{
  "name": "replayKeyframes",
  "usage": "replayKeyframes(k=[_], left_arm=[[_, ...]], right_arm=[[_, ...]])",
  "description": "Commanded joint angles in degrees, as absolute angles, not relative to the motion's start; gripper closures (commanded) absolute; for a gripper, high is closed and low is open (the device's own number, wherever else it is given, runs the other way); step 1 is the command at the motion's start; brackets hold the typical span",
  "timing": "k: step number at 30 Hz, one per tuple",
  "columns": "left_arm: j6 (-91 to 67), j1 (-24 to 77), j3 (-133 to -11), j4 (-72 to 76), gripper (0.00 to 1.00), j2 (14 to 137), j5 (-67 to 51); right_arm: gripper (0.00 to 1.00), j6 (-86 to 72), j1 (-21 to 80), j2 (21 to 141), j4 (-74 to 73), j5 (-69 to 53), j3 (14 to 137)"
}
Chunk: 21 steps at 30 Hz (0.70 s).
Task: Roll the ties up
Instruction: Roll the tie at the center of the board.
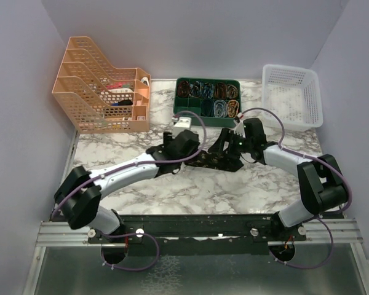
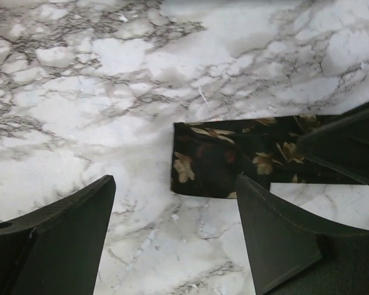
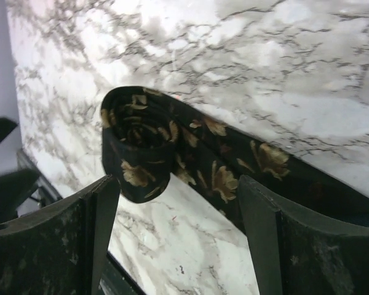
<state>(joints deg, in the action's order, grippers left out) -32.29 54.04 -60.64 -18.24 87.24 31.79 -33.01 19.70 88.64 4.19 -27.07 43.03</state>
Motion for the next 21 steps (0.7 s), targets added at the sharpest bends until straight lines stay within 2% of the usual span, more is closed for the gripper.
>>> replayKeyframes(k=[1, 5, 13, 18, 21], left_arm=[[-31.9, 47.8, -51.2, -8.0, 0.2, 77.8, 21.2], [-31.2, 43.2, -45.7, -4.3, 0.18, 74.3, 15.9], [-31.6, 39.2, -42.1, -1.5, 0.18, 74.5, 11.0], [-31.9, 38.6, -41.2, 1.2, 0.18, 75.7, 7.5], [-33.4, 37.6, -38.9, 7.4, 0.17, 75.8, 1.6]], right_arm=[[0.16, -33.0, 20.8, 87.4, 5.2, -33.6, 43.0], [0.19, -35.4, 21.7, 88.1, 6.6, -33.0, 41.9], [0.25, -35.7, 24.8, 91.0, 6.1, -31.4, 43.7], [0.35, -35.7, 26.1, 93.5, 6.5, -31.6, 44.9], [0.46, -35.3, 26.1, 94.7, 5.3, -30.0, 46.0]])
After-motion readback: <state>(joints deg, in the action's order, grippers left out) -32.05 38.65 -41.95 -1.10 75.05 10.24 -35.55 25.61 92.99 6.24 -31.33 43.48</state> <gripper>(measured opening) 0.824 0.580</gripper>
